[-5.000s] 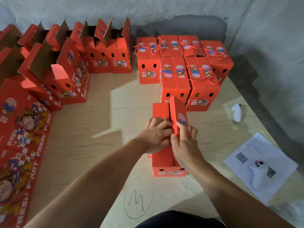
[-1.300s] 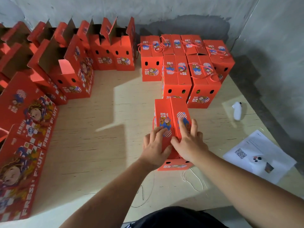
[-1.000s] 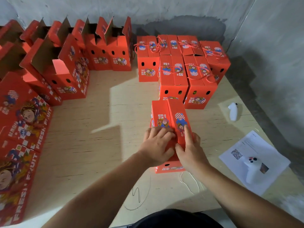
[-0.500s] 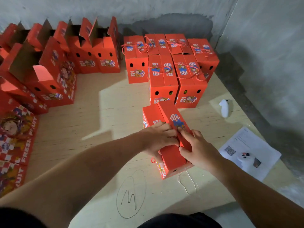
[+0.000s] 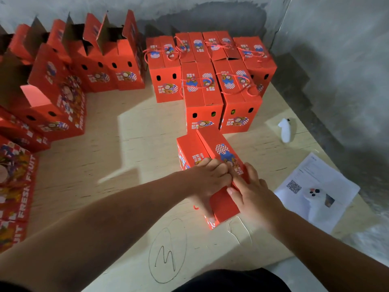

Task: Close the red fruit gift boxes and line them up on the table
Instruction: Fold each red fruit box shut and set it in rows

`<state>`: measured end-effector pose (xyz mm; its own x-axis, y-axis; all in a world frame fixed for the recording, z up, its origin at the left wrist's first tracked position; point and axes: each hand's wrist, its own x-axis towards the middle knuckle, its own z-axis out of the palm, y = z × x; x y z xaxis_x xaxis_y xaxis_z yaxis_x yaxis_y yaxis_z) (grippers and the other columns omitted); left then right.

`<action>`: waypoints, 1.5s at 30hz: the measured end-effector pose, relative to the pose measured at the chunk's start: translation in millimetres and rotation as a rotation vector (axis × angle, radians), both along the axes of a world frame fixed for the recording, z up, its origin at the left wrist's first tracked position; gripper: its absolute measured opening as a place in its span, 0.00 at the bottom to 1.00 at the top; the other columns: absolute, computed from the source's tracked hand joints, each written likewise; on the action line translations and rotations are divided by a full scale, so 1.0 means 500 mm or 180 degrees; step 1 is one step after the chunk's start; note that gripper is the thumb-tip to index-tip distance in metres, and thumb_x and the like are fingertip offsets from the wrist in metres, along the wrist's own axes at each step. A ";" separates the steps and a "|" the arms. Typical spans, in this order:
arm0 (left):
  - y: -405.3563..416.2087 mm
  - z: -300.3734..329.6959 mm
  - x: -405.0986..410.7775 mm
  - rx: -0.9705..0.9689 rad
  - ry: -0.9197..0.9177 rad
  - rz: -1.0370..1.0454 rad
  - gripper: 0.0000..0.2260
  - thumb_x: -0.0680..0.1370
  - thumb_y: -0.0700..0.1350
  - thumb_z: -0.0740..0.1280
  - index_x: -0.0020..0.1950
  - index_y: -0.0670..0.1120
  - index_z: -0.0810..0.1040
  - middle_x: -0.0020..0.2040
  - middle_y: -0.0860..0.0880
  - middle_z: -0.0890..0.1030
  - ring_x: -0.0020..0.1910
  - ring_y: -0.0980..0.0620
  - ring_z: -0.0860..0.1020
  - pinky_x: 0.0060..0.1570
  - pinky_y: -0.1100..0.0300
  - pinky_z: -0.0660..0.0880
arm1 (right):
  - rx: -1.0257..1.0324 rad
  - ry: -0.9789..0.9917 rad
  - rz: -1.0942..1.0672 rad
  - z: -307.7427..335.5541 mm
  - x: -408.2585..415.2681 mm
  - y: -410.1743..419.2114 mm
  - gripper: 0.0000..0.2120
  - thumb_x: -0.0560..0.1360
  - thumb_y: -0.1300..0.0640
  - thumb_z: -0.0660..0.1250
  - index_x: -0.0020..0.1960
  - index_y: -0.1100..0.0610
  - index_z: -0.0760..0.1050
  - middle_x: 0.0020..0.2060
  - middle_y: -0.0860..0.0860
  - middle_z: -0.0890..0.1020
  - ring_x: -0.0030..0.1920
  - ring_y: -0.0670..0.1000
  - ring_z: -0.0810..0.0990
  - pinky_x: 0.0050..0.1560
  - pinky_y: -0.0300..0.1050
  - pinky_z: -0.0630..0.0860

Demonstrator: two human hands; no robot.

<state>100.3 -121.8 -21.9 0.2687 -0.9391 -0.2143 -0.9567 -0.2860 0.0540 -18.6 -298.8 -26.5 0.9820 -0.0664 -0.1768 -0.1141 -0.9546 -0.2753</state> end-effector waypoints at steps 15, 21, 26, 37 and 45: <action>0.034 -0.047 -0.059 -0.2759 0.1080 0.3560 0.26 0.77 0.54 0.69 0.74 0.48 0.71 0.68 0.47 0.72 0.69 0.46 0.68 0.72 0.48 0.63 | -0.0619 -0.0245 -0.0031 -0.023 -0.007 0.014 0.32 0.78 0.30 0.47 0.79 0.30 0.41 0.79 0.51 0.51 0.61 0.59 0.72 0.49 0.57 0.77; -0.030 -0.058 -0.135 -0.3719 0.4195 0.5492 0.38 0.73 0.62 0.75 0.77 0.60 0.60 0.71 0.54 0.73 0.71 0.56 0.74 0.65 0.57 0.76 | -0.0057 0.0370 0.0198 -0.010 0.010 0.004 0.42 0.67 0.18 0.40 0.77 0.29 0.32 0.79 0.46 0.32 0.74 0.57 0.53 0.65 0.64 0.69; -0.029 -0.045 -0.157 -0.3458 0.5171 0.5466 0.31 0.71 0.74 0.64 0.70 0.63 0.66 0.51 0.66 0.77 0.39 0.74 0.76 0.43 0.68 0.69 | 0.1414 0.0138 -0.0956 -0.004 0.065 -0.037 0.36 0.75 0.30 0.61 0.79 0.35 0.53 0.66 0.50 0.69 0.65 0.55 0.76 0.66 0.57 0.73; 0.084 -0.061 -0.177 -0.3446 0.4702 0.6964 0.40 0.74 0.70 0.67 0.80 0.52 0.63 0.76 0.47 0.69 0.71 0.44 0.72 0.68 0.47 0.69 | 0.3168 0.1286 -0.2733 -0.055 0.010 0.011 0.37 0.71 0.23 0.63 0.73 0.41 0.72 0.72 0.51 0.75 0.67 0.53 0.77 0.61 0.52 0.72; 0.056 -0.006 -0.135 -0.5018 0.4463 0.5329 0.18 0.82 0.47 0.69 0.71 0.48 0.75 0.54 0.50 0.86 0.47 0.59 0.83 0.41 0.66 0.74 | 0.3599 -0.0170 -0.2649 -0.002 0.063 0.038 0.11 0.77 0.48 0.72 0.46 0.56 0.83 0.44 0.55 0.87 0.42 0.54 0.82 0.46 0.51 0.79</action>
<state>32.7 -93.9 -24.7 0.8298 0.0930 -0.5502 0.4566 0.4538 0.7653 12.9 -279.6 -27.7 0.7330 -0.4729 -0.4890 -0.4940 0.1242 -0.8605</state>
